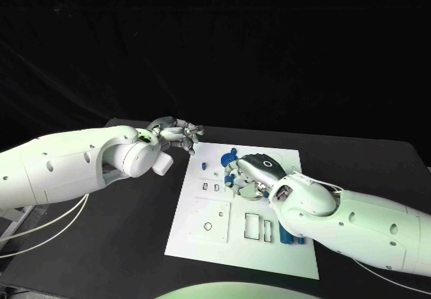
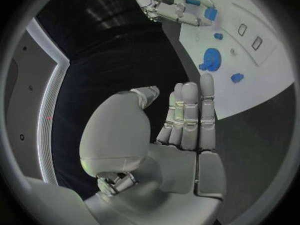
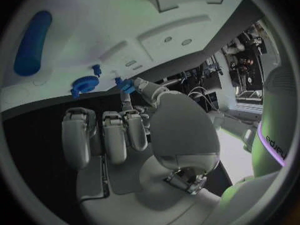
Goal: Assemble the parts on the task board
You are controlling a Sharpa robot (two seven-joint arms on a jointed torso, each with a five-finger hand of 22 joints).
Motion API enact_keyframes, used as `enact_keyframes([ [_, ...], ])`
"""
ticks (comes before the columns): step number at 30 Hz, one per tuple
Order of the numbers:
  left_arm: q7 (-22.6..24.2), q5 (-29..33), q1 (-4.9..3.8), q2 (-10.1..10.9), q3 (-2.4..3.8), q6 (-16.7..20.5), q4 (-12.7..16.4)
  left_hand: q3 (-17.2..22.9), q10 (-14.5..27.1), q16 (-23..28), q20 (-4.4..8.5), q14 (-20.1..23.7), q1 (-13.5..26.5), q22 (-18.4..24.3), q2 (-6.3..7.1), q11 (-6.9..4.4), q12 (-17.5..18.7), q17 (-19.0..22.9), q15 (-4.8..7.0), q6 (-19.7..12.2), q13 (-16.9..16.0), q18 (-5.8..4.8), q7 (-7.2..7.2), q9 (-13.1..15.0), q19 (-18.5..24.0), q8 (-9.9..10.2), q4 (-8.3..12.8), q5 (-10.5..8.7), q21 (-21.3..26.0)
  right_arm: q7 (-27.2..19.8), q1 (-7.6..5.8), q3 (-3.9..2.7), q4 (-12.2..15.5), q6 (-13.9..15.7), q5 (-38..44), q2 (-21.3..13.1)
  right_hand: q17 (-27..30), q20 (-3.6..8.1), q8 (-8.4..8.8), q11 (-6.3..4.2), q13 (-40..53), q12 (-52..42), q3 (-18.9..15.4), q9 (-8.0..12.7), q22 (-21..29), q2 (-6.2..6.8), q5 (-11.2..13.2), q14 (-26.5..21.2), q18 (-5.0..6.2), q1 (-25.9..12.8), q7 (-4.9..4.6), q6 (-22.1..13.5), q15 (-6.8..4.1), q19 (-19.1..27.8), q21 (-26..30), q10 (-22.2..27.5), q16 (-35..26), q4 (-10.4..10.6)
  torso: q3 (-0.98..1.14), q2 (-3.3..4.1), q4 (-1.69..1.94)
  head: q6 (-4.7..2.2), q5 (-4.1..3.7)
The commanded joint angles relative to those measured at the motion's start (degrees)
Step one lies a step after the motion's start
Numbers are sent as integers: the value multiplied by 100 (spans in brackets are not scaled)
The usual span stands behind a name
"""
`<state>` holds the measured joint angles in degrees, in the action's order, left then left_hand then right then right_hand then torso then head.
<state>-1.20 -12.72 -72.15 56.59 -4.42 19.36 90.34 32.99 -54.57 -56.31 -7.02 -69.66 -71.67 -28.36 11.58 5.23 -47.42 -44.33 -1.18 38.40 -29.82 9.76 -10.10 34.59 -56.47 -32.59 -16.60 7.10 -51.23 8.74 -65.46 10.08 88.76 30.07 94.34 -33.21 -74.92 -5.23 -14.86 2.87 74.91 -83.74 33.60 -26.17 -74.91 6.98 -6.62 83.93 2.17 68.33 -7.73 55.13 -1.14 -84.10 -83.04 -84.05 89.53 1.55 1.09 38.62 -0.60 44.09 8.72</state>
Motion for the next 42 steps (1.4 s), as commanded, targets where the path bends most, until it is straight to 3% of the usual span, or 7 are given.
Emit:
enact_keyframes([
  [1, 469, 337, 49, 27, -3, -131, 41, 58, 20, 41, -6, 42, -53, 18, -27, 1, -22, 19, -12, 186, 37, 75, 21, -147, -47, 65, -9, 6, 52, -986, 3, -17, 122, 919, -1093, -148, -1421, 46, -19, -36, 824, 8, 9, -91, -1117, -3, -27, 589, -36, -67, 60, 32, -23, -187, 12, -39, 19, 25, 0, -7, -16, -54, -1],
  [7, 735, 670, 180, 87, -5, -279, 94, 93, -47, -158, 6, -100, 74, 36, -150, -4, -97, -192, -1, 447, 123, 75, 34, -576, -114, 356, -18, 7, 81, -1677, 3, -36, 255, 1365, -2038, -427, -1435, 42, -7, -27, 827, 7, 6, -85, -1130, 6, -54, 592, -41, -85, 49, 4, -16, -198, -7, -41, 23, 29, 18, -13, -21, -143, 9],
  [11, 927, 1103, 318, 110, -5, -553, 145, -12, -353, -994, 56, -686, 522, -69, -314, -55, -326, -1104, 48, 623, 112, 77, 66, -933, -317, 650, -24, 16, -105, -2224, 9, -47, 359, 1619, -2677, -612, -1446, 37, 4, -17, 823, 13, 1, -79, -1132, 11, -114, 594, -42, -98, 38, -22, -7, -198, -7, -35, 27, 29, 30, -22, -22, -191, -3],
  [17, 1049, 1577, 542, 67, -5, -1057, 237, -638, -744, -2226, 139, -1377, 1586, -2195, -667, -119, -891, -2546, 120, 797, -118, -239, 140, -1293, -1328, 921, -28, 14, -1666, -2711, 15, -74, 516, 1839, -3156, -788, -1456, 25, 6, -5, 825, 14, -15, -76, -1142, 14, -269, 596, -45, -100, 26, -40, 5, -204, -17, -35, 30, 11, 24, -22, -33, -276, -20],
  [24, 1131, 1945, 790, -153, 4, -1469, 235, -1261, -1278, -2773, 123, -1666, 2545, -3314, -1225, -106, -1686, -3335, 103, 786, -1138, -415, 113, -1483, -1770, 1088, -42, -16, -2432, -2963, 17, -100, 596, 1941, -3355, -833, -1464, 22, 3, -4, 823, 17, -18, -77, -1148, 15, -332, 598, -47, -86, 26, -41, 7, -209, -25, -32, 33, -11, 11, -14, -31, -346, -49],
  [28, 1182, 2106, 894, -298, 16, -1663, 196, -1471, -1452, -2908, 111, -1743, 2859, -3644, -1413, -94, -1934, -3560, 91, 781, -1491, -468, 99, -1555, -1906, 1155, -45, -21, -2644, -3010, 17, -106, 581, 1946, -3401, -797, -1461, 21, 2, -5, 828, 13, -20, -78, -1147, 21, -351, 597, -46, -79, 25, -44, 8, -207, -23, -36, 32, -23, 2, -9, -37, -364, -77],
  [42, 1335, 2349, 972, -587, 35, -2248, 222, -1788, -1838, -3156, 108, -1895, 3296, -4118, -1688, -106, -2367, -4051, 92, 788, -2172, -549, 113, -1677, -2131, 1276, -42, -25, -2932, -2872, 17, -110, 511, 1813, -3415, -612, -1474, 17, 4, 0, 833, 11, -22, -76, -1157, 34, -434, 600, -49, -43, 20, -56, 11, -215, -35, -38, 36, -78, -8, -2, -38, -373, -96],
])
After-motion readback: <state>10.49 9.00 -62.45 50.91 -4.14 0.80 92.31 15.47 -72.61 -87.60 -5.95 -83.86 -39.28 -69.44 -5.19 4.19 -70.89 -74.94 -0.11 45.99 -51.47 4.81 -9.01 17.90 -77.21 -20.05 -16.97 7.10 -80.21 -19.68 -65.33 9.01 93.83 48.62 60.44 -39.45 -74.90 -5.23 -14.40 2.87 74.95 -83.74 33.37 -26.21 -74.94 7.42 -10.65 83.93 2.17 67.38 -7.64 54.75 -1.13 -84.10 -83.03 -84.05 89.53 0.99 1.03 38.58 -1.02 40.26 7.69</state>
